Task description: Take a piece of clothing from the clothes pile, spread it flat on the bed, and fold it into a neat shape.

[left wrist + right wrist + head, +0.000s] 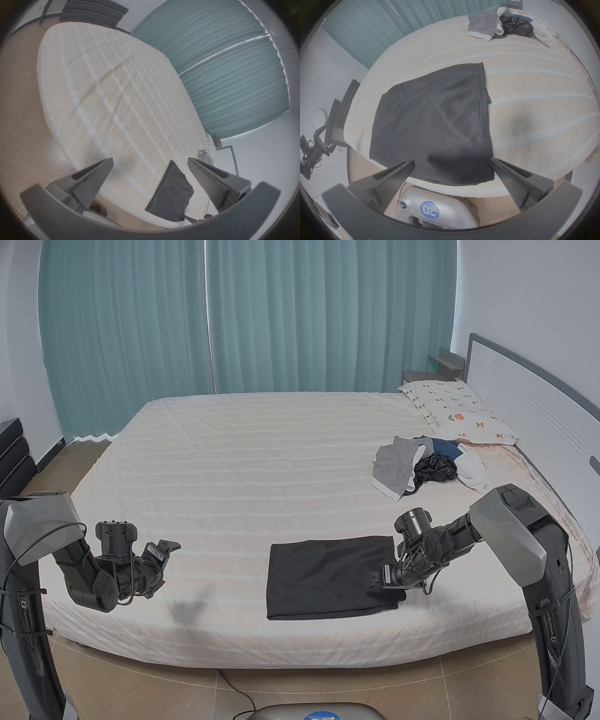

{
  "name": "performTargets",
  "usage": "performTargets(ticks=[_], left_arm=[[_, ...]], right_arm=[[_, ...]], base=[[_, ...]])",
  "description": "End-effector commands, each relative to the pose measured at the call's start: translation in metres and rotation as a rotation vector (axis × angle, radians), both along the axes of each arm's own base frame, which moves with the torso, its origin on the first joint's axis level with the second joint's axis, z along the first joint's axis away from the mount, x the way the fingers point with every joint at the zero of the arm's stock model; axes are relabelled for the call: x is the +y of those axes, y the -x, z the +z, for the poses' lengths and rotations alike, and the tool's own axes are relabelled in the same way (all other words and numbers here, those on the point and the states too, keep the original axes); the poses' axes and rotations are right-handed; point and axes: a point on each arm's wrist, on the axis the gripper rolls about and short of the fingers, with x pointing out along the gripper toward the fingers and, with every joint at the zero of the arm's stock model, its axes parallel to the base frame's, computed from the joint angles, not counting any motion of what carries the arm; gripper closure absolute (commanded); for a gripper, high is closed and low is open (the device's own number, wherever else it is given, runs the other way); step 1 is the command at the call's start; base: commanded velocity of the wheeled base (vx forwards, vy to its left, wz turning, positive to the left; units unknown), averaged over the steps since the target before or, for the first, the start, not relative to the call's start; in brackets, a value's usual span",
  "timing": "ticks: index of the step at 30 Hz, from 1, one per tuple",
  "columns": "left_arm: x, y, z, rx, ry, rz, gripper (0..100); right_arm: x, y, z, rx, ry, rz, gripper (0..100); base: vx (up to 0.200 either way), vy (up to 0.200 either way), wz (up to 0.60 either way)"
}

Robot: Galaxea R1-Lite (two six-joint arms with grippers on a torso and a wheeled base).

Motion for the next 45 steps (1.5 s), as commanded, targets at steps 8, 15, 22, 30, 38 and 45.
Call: performTargets(ticks=[8,15,22,30,38,45], left_arm=[[0.0,0.0,0.0,0.0,0.0,0.001,0],[0.0,0.0,0.0,-0.001,0.0,0.001,0],[0.0,-0.001,0.0,-0.002,0.001,0.002,0],[0.001,-0.001,0.0,-0.002,0.001,0.003,0],[0.001,-0.001,0.0,-0.001,0.001,0.003,0],[0.0,0.0,0.0,-0.002,0.001,0.002,0]], right_arm=[[0.0,-0.002,-0.004,0.021,0.106,-0.01,0],[0.0,-0.005,0.0,0.125,0.132,-0.007,0],[0.0,-0.008,-0.001,0.175,0.127,-0.011,100],[0.001,-0.009,0.0,0.181,0.129,-0.035,100],[-0.005,-0.007,0.0,0.201,0.215,-0.07,100],[-0.015,-0.005,0.042,0.154,0.127,-0.117,100]], base=[[0.0,0.0,0.0],[0.0,0.0,0.0],[0.0,0.0,0.0],[0.0,0.0,0.0],[0.0,0.0,0.0],[0.0,0.0,0.0]])
